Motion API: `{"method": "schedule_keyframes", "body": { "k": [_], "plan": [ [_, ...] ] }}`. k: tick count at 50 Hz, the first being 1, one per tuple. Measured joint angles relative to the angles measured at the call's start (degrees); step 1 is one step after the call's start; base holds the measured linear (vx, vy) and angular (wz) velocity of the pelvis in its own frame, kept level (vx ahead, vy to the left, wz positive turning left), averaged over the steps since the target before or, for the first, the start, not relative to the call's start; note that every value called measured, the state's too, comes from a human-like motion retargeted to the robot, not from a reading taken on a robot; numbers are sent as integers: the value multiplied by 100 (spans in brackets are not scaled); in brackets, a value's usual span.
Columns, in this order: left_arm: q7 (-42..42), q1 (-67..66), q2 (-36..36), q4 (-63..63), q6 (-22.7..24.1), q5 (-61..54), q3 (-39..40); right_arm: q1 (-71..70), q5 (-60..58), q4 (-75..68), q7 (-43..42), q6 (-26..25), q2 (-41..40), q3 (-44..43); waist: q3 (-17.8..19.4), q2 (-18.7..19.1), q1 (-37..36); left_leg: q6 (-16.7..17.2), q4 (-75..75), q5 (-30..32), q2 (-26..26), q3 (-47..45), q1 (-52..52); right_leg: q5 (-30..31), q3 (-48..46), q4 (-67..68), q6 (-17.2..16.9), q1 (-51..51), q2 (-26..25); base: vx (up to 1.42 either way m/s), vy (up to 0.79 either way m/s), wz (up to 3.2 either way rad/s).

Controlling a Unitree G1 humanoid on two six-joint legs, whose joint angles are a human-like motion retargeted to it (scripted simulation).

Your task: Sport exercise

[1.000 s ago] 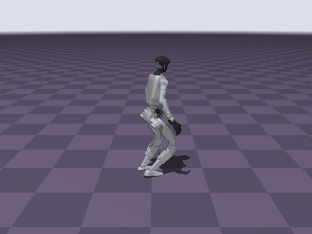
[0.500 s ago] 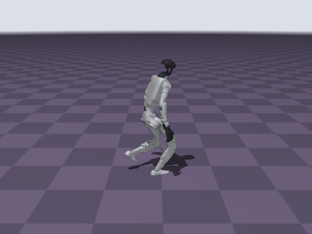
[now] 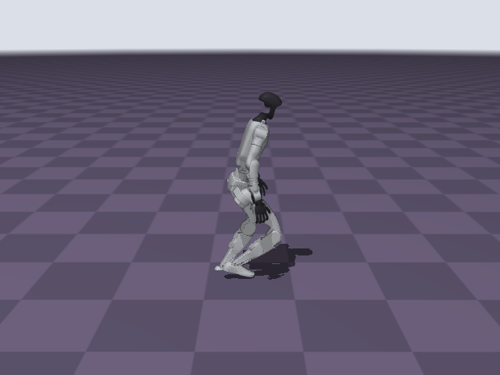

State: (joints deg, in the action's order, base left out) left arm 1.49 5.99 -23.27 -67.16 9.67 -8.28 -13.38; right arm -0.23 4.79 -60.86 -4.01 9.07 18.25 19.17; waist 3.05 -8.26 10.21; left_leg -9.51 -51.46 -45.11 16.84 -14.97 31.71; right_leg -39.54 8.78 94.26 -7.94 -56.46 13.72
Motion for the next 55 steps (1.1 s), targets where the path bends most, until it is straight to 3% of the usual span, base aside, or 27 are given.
{"method": "schedule_keyframes", "body": {
  "k": [6,12,16,20,25,32,35,47,55],
  "plan": [
    [-6,-110,153,-274,-26,-50,86,-92,-247,-42,-103,-38,74,42,40,38,-464,61,-267,112,-306,-159,242,-595,-244,-1374,56,1308,-44,-18,-5,-63],
    [-13,-212,272,-275,38,-158,212,-226,-378,124,-250,-3,191,10,-59,629,-1269,370,-1622,-18,-1445,216,1239,-730,-538,-2478,357,1367,-1098,-16,-4,-120],
    [36,-318,395,-230,64,-118,271,-289,-396,213,-259,27,310,-67,-137,809,-1507,446,-1939,-119,-1758,499,1413,-669,-551,-2699,382,1346,-1404,-6,0,-75],
    [101,-445,480,-202,73,-87,286,-312,-413,222,-237,46,362,-142,-258,704,-1418,447,-1439,-93,-1542,546,1113,-659,-426,-2782,268,1396,-1269,0,1,-15],
    [198,-576,544,-198,72,61,165,-238,-558,44,-82,30,241,-86,-362,323,-1100,362,-566,31,-959,362,514,-745,-170,-2496,-8,1428,-757,0,0,0],
    [390,-606,434,-119,65,351,-162,-242,-1001,-319,317,-31,58,308,-41,-354,-940,272,496,233,-94,174,-777,-656,-215,-1631,-198,1915,669,2,-1,-10],
    [497,-614,317,-31,73,488,-335,-255,-1262,-447,504,-31,-10,534,78,-550,-1091,236,873,307,102,171,-1274,-658,-175,-1644,-256,2207,938,3,-2,-40],
    [1077,-582,181,192,174,1296,-1253,-205,-2175,-885,1121,76,-360,1463,28,-988,-2162,182,2229,818,283,48,-2445,-705,-243,-2817,-303,2963,1069,0,-4,-56],
    [2099,-522,-539,571,188,2247,-2057,-583,-1906,-881,1723,142,460,1578,-151,-1056,-2332,256,2332,939,94,-95,-2603,-645,-323,-3162,-383,3106,876,1,-8,-46]
  ]
}}
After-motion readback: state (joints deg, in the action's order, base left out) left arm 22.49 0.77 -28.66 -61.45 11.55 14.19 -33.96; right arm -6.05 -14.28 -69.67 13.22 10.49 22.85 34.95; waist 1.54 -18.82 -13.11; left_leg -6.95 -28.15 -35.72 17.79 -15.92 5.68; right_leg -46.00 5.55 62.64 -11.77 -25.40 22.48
